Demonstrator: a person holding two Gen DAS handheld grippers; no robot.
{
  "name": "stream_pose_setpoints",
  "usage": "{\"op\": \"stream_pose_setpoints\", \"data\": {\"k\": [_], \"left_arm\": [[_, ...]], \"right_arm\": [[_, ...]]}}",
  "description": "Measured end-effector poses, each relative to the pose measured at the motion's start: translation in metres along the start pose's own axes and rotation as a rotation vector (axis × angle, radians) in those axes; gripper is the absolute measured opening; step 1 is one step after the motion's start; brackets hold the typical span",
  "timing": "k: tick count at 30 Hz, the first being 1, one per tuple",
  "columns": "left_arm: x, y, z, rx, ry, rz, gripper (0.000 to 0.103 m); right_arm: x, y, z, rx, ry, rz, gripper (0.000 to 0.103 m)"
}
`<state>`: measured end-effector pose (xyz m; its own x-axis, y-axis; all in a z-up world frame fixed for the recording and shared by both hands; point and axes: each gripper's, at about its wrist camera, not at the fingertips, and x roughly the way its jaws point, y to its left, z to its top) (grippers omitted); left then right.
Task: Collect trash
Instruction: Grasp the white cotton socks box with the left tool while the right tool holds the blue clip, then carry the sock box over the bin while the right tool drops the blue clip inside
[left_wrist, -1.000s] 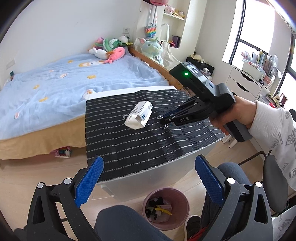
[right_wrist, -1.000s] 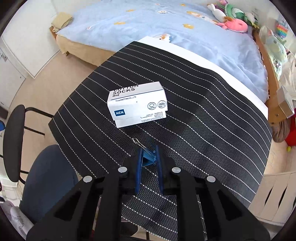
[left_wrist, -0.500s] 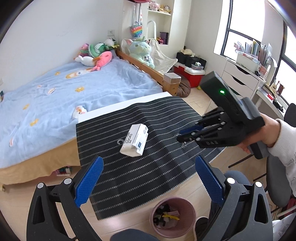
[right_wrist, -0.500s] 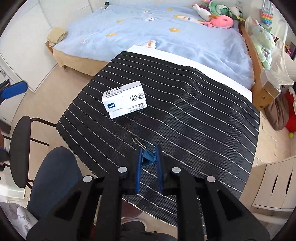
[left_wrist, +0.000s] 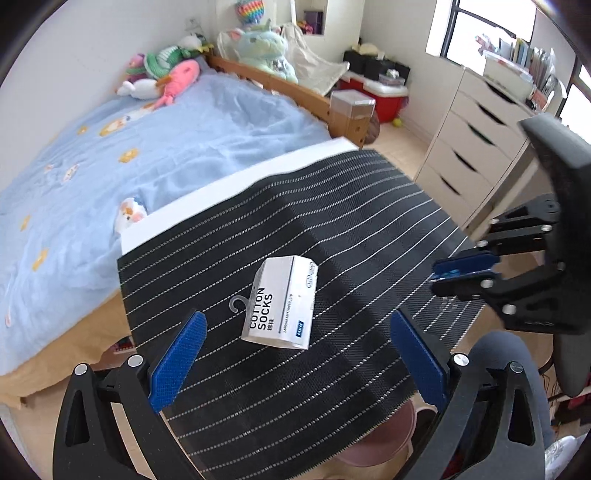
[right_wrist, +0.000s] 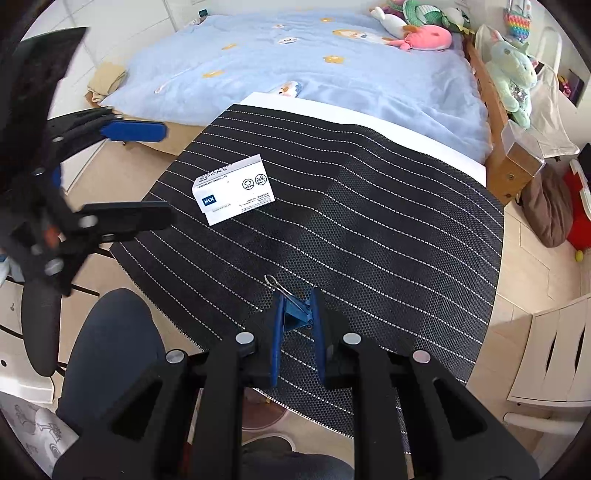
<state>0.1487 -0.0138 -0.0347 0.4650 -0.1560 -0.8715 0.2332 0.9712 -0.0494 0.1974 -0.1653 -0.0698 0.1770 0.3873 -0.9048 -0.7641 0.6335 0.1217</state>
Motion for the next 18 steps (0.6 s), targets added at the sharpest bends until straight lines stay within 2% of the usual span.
{"op": "stream_pose_setpoints", "data": {"k": [6, 7, 8, 9, 11, 14, 18], "left_arm": [[0.036, 0.004, 0.006, 0.011, 0.103, 0.030, 0.094], [0.040, 0.004, 0.006, 0.013, 0.113, 0.037, 0.091], [0.044, 0.005, 0.006, 0.009, 0.123, 0.037, 0.080], [0.048, 0.006, 0.005, 0.000, 0.138, 0.034, 0.074], [0.055, 0.007, 0.004, -0.005, 0.149, 0.034, 0.070], [0.056, 0.008, 0.004, -0.014, 0.144, 0.030, 0.051], [0.053, 0.005, 0.004, -0.008, 0.123, 0.032, 0.044]], "right_arm": [[0.000, -0.003, -0.002, 0.011, -0.002, 0.004, 0.014], [0.000, -0.004, -0.002, 0.013, -0.002, 0.005, 0.014], [0.001, -0.005, -0.003, 0.014, -0.001, 0.006, 0.014], [0.001, -0.005, -0.003, 0.016, -0.001, 0.006, 0.014], [0.002, -0.006, -0.004, 0.021, 0.000, 0.008, 0.014], [0.004, -0.008, -0.005, 0.028, 0.001, 0.010, 0.014], [0.008, -0.008, -0.005, 0.032, 0.002, 0.015, 0.014]]}}
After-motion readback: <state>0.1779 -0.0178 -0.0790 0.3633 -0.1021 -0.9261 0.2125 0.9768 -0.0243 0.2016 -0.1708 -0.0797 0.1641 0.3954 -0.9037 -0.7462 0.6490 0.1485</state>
